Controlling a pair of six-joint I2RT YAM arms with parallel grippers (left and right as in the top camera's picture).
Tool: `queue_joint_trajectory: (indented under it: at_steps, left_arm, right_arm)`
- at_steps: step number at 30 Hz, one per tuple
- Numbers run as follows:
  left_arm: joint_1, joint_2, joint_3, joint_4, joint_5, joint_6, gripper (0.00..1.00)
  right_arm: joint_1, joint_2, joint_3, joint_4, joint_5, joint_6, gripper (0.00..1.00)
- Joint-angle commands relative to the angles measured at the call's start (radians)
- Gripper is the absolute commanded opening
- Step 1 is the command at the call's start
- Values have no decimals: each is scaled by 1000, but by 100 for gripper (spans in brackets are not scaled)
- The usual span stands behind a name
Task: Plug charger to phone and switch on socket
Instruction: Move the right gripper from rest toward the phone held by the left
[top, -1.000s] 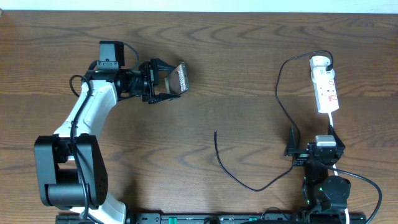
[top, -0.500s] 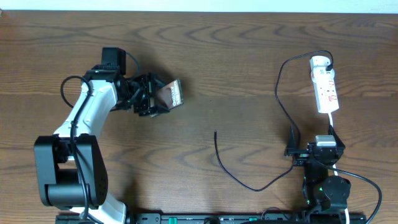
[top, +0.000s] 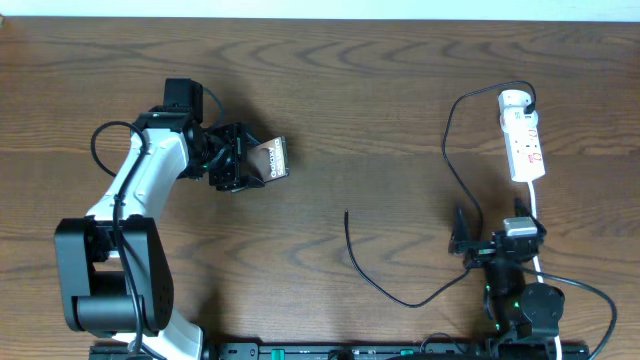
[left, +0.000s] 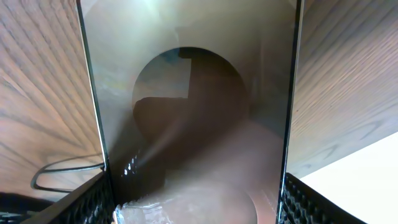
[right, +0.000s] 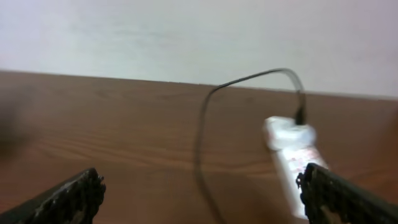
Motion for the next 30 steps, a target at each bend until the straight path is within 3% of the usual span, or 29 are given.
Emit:
queue_joint_trajectory:
  at_steps: [1, 6, 10, 15, 19, 22, 26, 30]
  left_arm:
    - [-2, -32, 31, -3, 6, 13, 7]
    - [-2, -32, 31, -3, 6, 12, 7]
    - [-2, -32, 31, -3, 6, 12, 7]
    - [-2, -32, 31, -3, 6, 13, 7]
    - [-2, -32, 31, -3, 6, 13, 8]
    - [-2, -32, 31, -4, 6, 13, 7]
    - [-2, -32, 31, -4, 2, 13, 7]
    - [-2, -32, 31, -19, -21, 13, 7]
  right_arm:
    - [-7, 59, 14, 12, -114, 157, 99]
    - [-7, 287, 154, 42, -162, 155, 99]
    - [-7, 584, 363, 32, -304, 129, 99]
    - [2, 1037, 719, -70, -639, 130, 99]
    - [51, 1346, 993, -221, -937, 130, 99]
    - [113, 1528, 1139, -240, -1168, 130, 99]
    - [205, 1662, 1227, -192, -1204, 130, 99]
    - [323, 1714, 1233, -37, -1114, 147, 99]
